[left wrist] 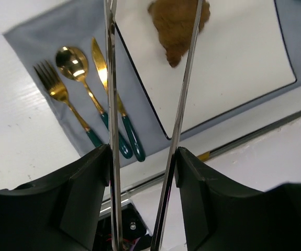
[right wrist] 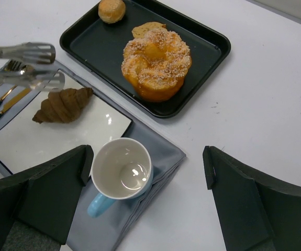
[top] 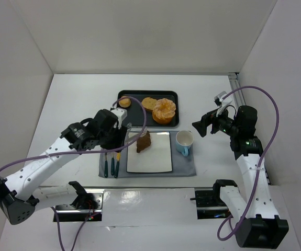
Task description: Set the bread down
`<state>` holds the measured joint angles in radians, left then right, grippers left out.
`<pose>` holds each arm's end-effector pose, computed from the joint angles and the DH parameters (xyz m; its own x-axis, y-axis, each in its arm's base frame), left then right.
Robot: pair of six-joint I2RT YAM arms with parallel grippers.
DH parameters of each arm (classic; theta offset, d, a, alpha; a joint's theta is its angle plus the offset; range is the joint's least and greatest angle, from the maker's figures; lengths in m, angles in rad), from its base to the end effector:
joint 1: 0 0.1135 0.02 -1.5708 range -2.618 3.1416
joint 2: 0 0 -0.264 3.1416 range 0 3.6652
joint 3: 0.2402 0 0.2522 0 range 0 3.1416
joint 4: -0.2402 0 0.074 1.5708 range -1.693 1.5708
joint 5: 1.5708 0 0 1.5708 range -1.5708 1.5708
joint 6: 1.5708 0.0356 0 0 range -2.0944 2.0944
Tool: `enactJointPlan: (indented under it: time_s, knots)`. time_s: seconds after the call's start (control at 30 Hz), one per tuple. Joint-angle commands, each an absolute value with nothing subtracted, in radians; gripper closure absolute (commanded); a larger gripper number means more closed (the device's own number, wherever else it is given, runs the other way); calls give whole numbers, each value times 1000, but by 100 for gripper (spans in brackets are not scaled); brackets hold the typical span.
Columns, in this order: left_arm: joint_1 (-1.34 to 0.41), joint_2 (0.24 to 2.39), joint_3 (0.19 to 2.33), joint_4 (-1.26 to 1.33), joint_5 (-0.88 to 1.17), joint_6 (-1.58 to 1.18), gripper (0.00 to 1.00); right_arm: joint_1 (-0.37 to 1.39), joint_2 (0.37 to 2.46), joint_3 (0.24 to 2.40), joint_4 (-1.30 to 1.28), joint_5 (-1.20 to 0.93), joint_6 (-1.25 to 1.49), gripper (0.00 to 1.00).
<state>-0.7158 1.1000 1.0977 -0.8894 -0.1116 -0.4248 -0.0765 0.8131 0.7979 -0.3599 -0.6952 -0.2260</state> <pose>0.1641 -0.1375 0.3231 -0.7820 0.1373 -0.6080 0.3041 0.9355 -0.1799 0.1799 0.0091 0.3244 -0.2360 -0.1545 -0.9594 -0.6038 0.7969 0.0202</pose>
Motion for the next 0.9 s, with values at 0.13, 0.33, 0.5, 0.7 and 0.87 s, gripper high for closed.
enactJointPlan:
  time_s: [0.13, 0.33, 0.5, 0.7, 0.87]
  knots:
    - [-716, 1158, 1278, -873, -192, -430, 35, -72, 813, 808, -347, -693, -235, 1]
    - [-690, 1278, 1362, -809, -122, -410, 35, -72, 813, 808, -347, -703, -235, 1]
    - [-652, 1446, 1477, -726, -75, -400, 35, -72, 813, 808, -347, -703, -235, 1]
    - [-620, 1609, 1623, -716, -45, -400, 35, -72, 804, 808, -347, -713, -235, 1]
    - [-611, 1729, 1719, -738, -43, -391, 36, -72, 804, 808, -347, -713, -244, 1]
